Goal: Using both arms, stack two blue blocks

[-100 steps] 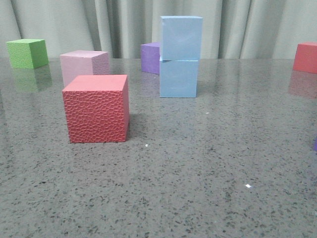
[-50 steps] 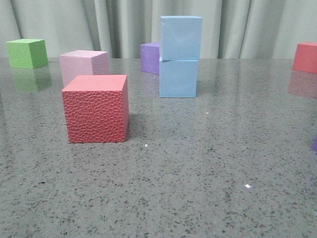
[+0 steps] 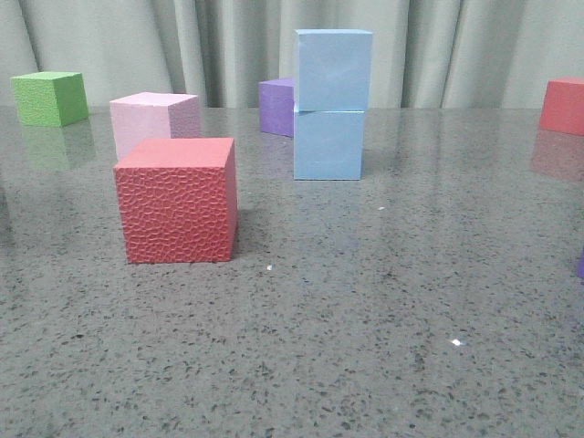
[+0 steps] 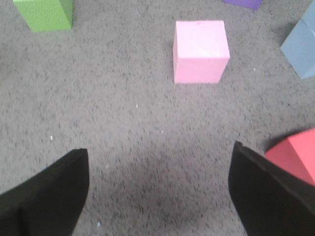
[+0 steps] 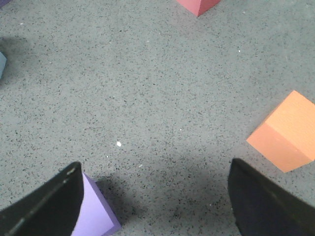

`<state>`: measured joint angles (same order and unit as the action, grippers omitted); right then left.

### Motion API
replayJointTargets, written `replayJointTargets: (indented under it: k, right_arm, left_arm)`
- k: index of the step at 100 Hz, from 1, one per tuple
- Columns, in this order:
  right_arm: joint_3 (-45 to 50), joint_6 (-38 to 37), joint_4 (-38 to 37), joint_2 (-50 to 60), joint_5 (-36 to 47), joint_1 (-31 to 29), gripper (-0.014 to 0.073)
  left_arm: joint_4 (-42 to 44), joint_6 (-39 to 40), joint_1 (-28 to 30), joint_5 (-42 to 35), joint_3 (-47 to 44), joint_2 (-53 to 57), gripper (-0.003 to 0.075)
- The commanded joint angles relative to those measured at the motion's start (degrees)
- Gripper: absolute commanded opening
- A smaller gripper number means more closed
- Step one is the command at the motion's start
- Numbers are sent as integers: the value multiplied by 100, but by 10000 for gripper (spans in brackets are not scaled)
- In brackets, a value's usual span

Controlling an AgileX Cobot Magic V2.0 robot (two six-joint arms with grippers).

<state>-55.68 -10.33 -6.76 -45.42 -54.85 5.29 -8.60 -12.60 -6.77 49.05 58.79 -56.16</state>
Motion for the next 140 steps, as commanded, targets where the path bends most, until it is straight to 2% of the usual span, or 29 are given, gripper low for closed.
replayJointTargets:
  k: [1,18,32,107,121,128,140]
  right_arm:
    - [-132,28,-122,41,287,-23,598]
    - [-132,28,-122,41,227,-23,598]
    - [-132,28,-122,41,232,-23,598]
    - [-132,28,-122,41,196,-23,589]
    - [-132,28,-122,41,189,-23,473]
    - [-132,28,-122,41,189,-23,367]
    - [-132,28,-122,41,189,-23,135]
  left_arm:
    - [-109,166,25,-487,-198,475,552]
    - [-109,210,25,-500,-788,1237,549]
    - [-109,210,25,-620,-929,1579,546]
    - [-109,210,25,-701,-938,1619,535]
    - [-109,210,25,-726,-938,1619,422]
    - [-109,210,25,-736,-938,1619,342]
    - [-109,210,25,-736,-938,1619,194]
